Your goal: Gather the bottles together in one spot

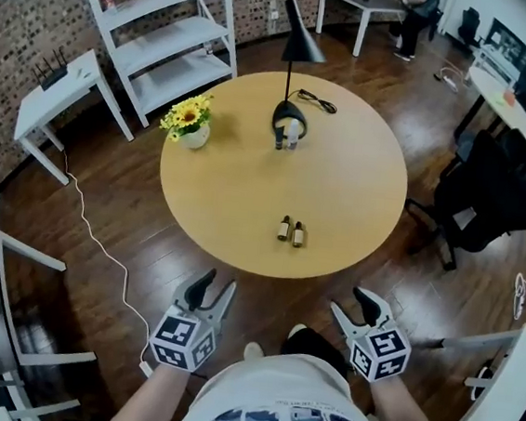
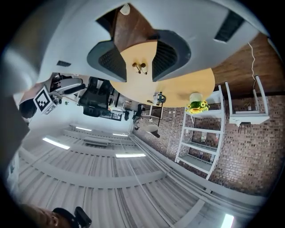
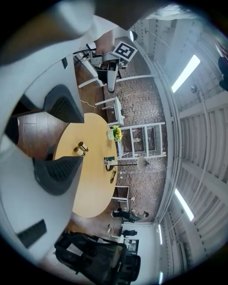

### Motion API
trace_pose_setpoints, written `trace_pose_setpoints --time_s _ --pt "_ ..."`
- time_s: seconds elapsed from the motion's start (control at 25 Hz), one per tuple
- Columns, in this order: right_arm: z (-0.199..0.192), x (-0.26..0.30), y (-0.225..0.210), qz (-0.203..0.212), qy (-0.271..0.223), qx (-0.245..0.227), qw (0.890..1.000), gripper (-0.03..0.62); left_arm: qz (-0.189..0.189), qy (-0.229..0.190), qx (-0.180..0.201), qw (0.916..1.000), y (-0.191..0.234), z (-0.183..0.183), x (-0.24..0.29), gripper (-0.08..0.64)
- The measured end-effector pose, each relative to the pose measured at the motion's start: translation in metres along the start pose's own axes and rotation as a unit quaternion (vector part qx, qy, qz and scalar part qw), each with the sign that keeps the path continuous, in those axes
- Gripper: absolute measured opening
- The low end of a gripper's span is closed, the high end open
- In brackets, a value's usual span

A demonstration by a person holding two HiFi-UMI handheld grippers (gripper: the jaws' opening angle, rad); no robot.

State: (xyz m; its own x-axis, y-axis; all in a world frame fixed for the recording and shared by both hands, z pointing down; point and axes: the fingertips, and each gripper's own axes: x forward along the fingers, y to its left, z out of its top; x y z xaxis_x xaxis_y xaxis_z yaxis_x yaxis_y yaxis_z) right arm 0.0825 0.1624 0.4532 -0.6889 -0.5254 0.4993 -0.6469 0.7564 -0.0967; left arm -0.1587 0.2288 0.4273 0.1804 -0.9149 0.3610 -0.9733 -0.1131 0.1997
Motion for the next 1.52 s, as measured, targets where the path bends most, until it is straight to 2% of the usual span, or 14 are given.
trace_pose_setpoints --time_s 0.32,0.44,0.6,0.92,1.08,1.32,1.52 --pt "0.005 -0.024 0.013 0.018 0.002 0.003 1.0 0.261 0.028 0.007 -0.022 0.9993 -0.011 -0.006 -0.033 0.184" --pt "0.01 -0.038 0.007 0.017 -0.008 0.002 1.0 0.261 0.025 0.011 -0.037 0.999 -0.028 -0.006 -0.034 0.184" --pt "-0.005 -0.052 -0.004 0.011 -0.011 0.017 1.0 0.261 0.02 0.031 -0.038 0.9986 -0.049 -0.017 -0.028 0.184" --pt "-0.022 -0.063 -0.012 0.008 -0.01 0.034 0.999 0.261 0.022 0.046 -0.03 0.9983 -0.066 -0.021 -0.025 0.181" --pt "-0.026 -0.063 -0.01 0.004 -0.006 0.033 0.999 0.261 0.02 0.059 -0.041 0.9972 -0.067 -0.028 -0.025 0.176" --pt "-0.035 -0.055 -0.005 0.001 0.011 0.028 1.0 0.261 0.001 0.041 -0.044 0.9982 -0.065 -0.028 -0.026 0.179" --pt "-0.038 -0.03 0.01 0.0 0.031 0.016 0.999 0.261 -0.006 0.043 -0.034 0.9985 -0.043 -0.033 -0.034 0.179"
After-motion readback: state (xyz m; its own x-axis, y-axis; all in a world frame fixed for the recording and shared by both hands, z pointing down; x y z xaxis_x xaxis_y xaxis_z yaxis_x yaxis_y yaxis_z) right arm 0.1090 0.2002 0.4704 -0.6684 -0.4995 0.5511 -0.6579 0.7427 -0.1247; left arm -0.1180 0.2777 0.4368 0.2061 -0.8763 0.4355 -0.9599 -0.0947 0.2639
